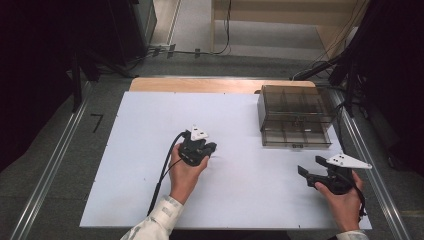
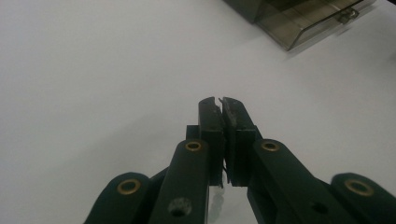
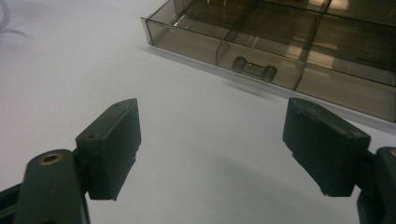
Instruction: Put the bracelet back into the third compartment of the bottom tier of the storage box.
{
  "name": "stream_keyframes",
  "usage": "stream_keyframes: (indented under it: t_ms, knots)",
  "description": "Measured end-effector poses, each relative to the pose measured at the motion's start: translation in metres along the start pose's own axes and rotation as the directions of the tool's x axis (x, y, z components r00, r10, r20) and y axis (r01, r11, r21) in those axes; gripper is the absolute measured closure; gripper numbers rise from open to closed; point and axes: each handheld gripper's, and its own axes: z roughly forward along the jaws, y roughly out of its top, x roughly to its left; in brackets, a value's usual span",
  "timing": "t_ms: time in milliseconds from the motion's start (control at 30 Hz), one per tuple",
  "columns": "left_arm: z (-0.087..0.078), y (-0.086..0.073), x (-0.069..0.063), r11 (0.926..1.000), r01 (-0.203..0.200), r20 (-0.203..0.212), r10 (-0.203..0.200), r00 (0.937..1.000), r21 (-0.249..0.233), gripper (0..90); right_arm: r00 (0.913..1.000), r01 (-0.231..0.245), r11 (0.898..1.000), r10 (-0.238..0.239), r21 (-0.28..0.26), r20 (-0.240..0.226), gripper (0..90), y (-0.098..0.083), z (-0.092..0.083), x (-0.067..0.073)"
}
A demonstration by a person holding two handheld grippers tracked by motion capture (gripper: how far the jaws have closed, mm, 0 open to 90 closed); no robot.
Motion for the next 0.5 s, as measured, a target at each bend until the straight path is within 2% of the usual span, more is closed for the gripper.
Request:
stream_keyframes:
  t_ms: [200, 300, 500]
  knots:
    - [0.006, 0.015, -0.016, 0.9998, -0.016, 0.031, 0.016, 0.9994, -0.013, 88.5, 0.9999, 0.001, 1.0, -0.001, -0.005, -0.016, 19.2, 0.003, 0.002, 0.003]
    - [0.013, 0.023, -0.03, 0.9989, -0.048, 0.056, 0.048, 0.9973, -0.004, 88.5, 0.9994, 0.012, 1.0, -0.012, -0.002, -0.033, 22.3, 0.005, 0.004, 0.006]
    - [0.02, 0.031, -0.046, 0.9976, -0.069, 0.081, 0.069, 0.9943, -0.002, 88.5, 0.9989, 0.022, 1.0, -0.022, -0.007, -0.042, 23.5, 0.009, 0.008, 0.009]
